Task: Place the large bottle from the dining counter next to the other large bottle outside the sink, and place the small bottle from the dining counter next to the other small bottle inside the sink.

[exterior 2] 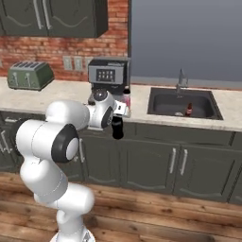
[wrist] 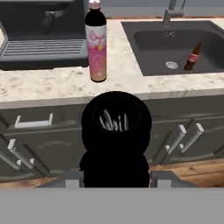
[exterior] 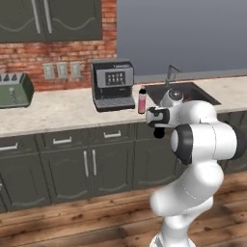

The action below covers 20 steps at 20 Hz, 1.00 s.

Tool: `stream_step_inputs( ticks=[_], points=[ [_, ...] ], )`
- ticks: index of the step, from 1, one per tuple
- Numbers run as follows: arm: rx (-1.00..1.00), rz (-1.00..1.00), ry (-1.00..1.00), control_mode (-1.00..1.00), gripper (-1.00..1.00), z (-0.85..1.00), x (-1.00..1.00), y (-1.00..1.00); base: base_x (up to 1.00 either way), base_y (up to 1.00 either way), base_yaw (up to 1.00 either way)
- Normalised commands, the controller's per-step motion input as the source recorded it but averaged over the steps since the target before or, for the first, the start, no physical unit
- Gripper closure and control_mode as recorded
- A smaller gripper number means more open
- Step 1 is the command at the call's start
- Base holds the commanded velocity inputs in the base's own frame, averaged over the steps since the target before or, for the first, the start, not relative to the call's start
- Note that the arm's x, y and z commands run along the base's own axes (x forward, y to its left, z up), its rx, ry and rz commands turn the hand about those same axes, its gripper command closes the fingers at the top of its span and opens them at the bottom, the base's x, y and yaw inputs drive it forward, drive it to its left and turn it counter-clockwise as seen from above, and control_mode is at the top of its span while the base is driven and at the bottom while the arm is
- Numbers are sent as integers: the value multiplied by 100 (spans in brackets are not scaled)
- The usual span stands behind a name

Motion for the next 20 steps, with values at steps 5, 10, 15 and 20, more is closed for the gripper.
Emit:
stream_step_inputs(
  ticks=[5,10,15,20],
  points=[
    [0,0,0,100,100,0,0,0,50,-50,0],
    [0,0,0,100,100,0,0,0,40,-2,0],
    [0,0,0,100,100,0,0,0,43,2,0],
    [0,0,0,100,100,0,0,0,42,1,0]
  ],
)
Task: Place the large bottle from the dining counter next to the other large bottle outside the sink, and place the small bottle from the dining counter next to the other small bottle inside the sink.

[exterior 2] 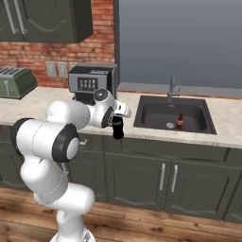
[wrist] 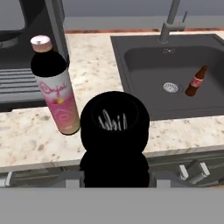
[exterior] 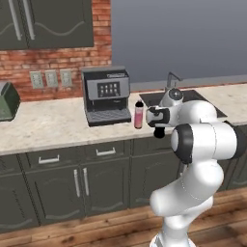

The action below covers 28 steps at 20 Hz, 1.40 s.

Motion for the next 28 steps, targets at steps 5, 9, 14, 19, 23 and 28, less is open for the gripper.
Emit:
stream_step_inputs(
  ticks=[5,9,14,19,23,28],
  points=[
    [0,0,0,100,100,0,0,0,16,10,0],
    [0,0,0,100,100,0,0,0,13,15,0],
    [0,0,0,100,100,0,0,0,37,11,0],
    [0,0,0,100,100,0,0,0,37,9,0],
    [0,0,0,100,100,0,0,0,15,10,0],
    [0,0,0,100,100,0,0,0,40,4,0]
  ],
)
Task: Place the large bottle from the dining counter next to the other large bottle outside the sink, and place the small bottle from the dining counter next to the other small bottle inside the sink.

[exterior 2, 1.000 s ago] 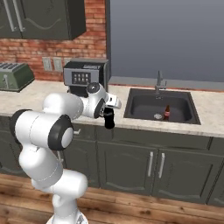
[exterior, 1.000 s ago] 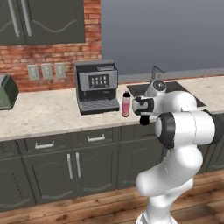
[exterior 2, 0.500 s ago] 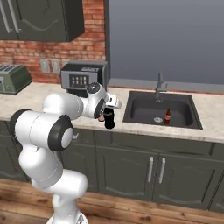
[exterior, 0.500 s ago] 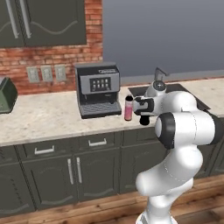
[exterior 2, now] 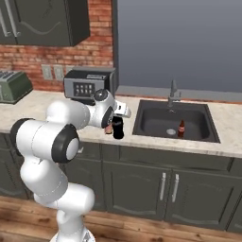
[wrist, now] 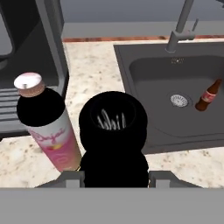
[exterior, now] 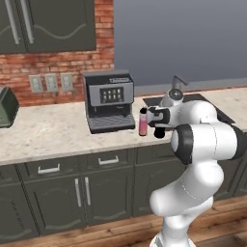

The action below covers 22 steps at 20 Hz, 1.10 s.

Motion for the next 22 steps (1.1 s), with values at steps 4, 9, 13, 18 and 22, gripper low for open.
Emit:
stream_step_inputs(
  ticks=[4,9,13,18,22],
  points=[
    [0,0,0,100,100,0,0,0,42,1,0],
    [0,0,0,100,100,0,0,0,21,1,0],
    [0,0,0,100,100,0,0,0,23,0,0],
    [0,0,0,100,100,0,0,0,13,1,0],
    [0,0,0,100,100,0,0,0,1,4,0]
  ],
)
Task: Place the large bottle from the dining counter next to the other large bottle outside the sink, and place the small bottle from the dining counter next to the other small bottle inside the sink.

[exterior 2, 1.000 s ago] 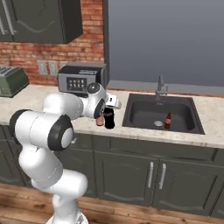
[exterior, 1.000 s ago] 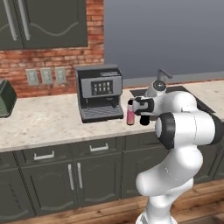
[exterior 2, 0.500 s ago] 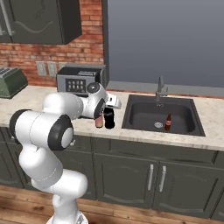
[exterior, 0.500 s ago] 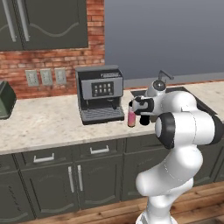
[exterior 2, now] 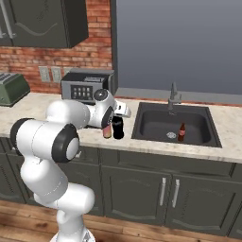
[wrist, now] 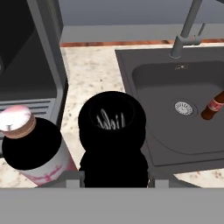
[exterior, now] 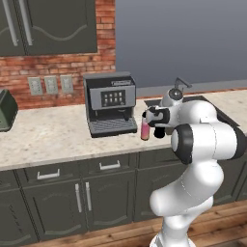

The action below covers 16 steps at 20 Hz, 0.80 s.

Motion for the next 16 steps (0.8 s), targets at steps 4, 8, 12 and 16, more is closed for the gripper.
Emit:
stream_step_inputs(
  ticks=[4,8,12,16],
  points=[
    [0,0,0,100,100,0,0,0,0,5,0],
    [0,0,0,100,100,0,0,0,0,3,0],
    [0,0,0,100,100,0,0,0,0,4,0],
    [0,0,0,-100,100,-4,0,1,0,2,0]
  ],
)
